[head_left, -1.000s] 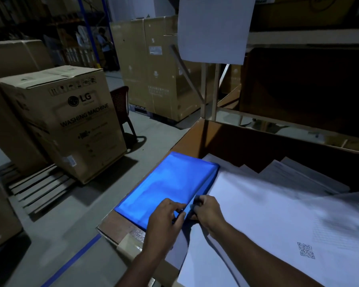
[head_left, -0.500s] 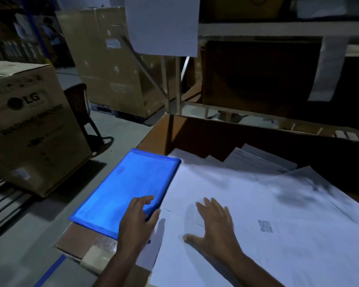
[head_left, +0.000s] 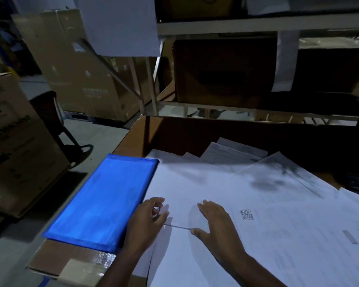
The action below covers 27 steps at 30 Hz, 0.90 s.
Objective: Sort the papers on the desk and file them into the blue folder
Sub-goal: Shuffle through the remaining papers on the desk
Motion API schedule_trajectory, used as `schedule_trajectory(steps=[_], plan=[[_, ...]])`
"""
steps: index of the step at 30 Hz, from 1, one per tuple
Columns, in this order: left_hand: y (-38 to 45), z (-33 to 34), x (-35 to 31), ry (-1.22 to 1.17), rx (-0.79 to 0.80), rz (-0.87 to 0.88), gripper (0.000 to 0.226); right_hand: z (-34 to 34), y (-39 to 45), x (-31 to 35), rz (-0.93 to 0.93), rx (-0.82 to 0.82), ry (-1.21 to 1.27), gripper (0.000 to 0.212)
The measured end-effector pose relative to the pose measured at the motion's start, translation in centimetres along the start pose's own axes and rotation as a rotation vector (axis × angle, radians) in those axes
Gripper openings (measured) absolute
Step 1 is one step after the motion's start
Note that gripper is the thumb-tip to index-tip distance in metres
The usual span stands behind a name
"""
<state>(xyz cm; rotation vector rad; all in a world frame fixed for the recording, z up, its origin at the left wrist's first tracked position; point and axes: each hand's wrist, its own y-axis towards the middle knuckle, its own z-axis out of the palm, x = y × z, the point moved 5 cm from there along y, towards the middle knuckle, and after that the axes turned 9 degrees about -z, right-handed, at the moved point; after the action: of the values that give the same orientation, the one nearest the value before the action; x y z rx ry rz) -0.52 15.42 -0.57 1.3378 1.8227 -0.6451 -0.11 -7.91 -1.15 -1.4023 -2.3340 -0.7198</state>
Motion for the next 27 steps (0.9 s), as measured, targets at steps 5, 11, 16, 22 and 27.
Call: schedule_trajectory(steps=[5, 11, 16, 22, 27], plan=[[-0.3, -0.4, -0.9, -0.336, -0.117, -0.097, 0.026, -1.5, 1.0, 1.2, -0.080, -0.021, -0.261, 0.009], [-0.1, -0.4, -2.9, -0.799, -0.101, -0.245, 0.044, -4.9, 1.5, 1.6, 0.187, -0.263, 0.494, 0.029], [0.3, 1.0, -4.7, -0.693, 0.084, -0.142, 0.055, -7.6, 2.8, -0.6, 0.334, -0.440, 1.032, 0.035], [-0.2, 2.5, -6.4, -0.646, 0.252, -0.153, 0.027, -11.1, 0.5, -5.4, 0.465, -0.492, 0.734, 0.027], [0.5, 4.0, -4.2, -0.505, 0.263, -0.296, 0.021, -10.5, -1.9, -8.8, 0.334, -0.125, 0.127, 0.040]])
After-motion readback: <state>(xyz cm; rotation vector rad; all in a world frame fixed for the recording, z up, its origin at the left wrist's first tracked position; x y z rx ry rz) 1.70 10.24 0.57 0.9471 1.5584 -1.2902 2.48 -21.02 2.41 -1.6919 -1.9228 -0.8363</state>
